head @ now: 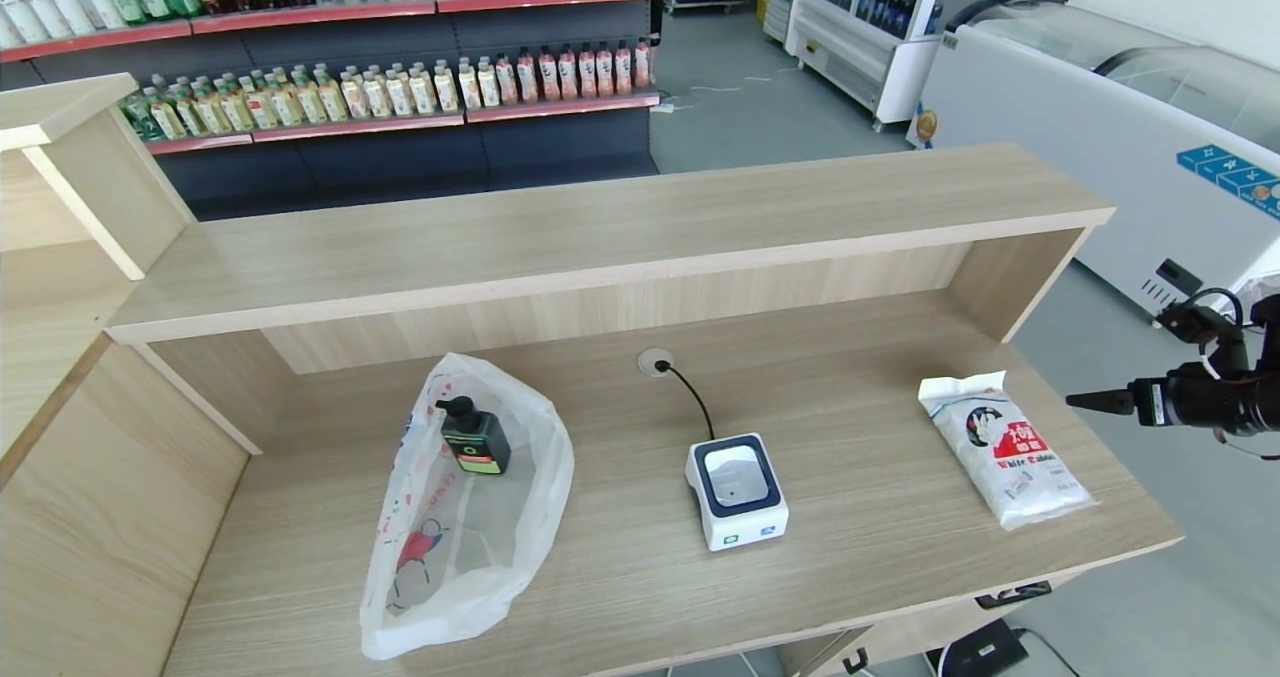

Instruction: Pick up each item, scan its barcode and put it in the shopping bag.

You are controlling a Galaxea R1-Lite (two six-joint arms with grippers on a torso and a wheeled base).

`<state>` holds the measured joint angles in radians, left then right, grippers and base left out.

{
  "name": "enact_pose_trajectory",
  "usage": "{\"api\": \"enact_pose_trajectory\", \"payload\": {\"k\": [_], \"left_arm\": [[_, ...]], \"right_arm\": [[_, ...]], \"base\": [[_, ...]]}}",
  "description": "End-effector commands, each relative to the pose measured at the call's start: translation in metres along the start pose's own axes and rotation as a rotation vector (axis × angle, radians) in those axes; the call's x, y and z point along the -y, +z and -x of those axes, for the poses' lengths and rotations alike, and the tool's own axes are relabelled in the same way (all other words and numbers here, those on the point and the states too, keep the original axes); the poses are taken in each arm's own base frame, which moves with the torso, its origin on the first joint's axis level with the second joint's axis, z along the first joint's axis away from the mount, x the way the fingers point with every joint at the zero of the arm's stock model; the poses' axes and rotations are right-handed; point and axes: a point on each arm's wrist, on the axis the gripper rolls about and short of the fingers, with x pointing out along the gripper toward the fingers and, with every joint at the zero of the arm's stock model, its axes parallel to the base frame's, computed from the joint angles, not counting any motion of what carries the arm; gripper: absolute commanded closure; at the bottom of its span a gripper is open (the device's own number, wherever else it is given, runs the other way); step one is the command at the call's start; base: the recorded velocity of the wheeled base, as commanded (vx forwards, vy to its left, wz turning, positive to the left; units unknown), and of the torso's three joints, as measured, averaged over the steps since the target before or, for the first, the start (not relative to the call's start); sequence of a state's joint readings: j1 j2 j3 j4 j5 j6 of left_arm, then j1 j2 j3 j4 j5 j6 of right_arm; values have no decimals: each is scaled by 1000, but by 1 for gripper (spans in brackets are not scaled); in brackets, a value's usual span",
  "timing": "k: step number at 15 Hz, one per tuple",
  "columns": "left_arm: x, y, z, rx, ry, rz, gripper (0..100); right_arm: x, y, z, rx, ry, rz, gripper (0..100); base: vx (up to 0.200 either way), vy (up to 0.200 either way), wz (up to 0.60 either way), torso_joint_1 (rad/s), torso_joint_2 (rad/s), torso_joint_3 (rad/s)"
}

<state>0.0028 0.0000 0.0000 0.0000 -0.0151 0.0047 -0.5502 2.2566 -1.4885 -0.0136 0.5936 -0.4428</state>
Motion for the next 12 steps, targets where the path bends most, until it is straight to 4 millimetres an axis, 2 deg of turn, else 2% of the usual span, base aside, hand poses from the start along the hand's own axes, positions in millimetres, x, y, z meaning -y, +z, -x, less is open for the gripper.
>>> {"api": "enact_pose_trajectory", "payload": {"k": [1, 8, 12], "left_arm": [[0, 0, 0, -2, 0, 0, 0], [0, 0, 0, 0, 0, 0, 0], [0, 0, 0, 0, 0, 0, 0]], "right_arm": [[-2, -4, -16, -14, 22, 2, 0], [-12, -16, -48, -53, 74, 38, 0], [-10, -23, -64, -57, 94, 77, 0]], "base": [[0, 0, 0, 0, 0, 0], [0, 0, 0, 0, 0, 0], [0, 0, 0, 0, 0, 0]]}}
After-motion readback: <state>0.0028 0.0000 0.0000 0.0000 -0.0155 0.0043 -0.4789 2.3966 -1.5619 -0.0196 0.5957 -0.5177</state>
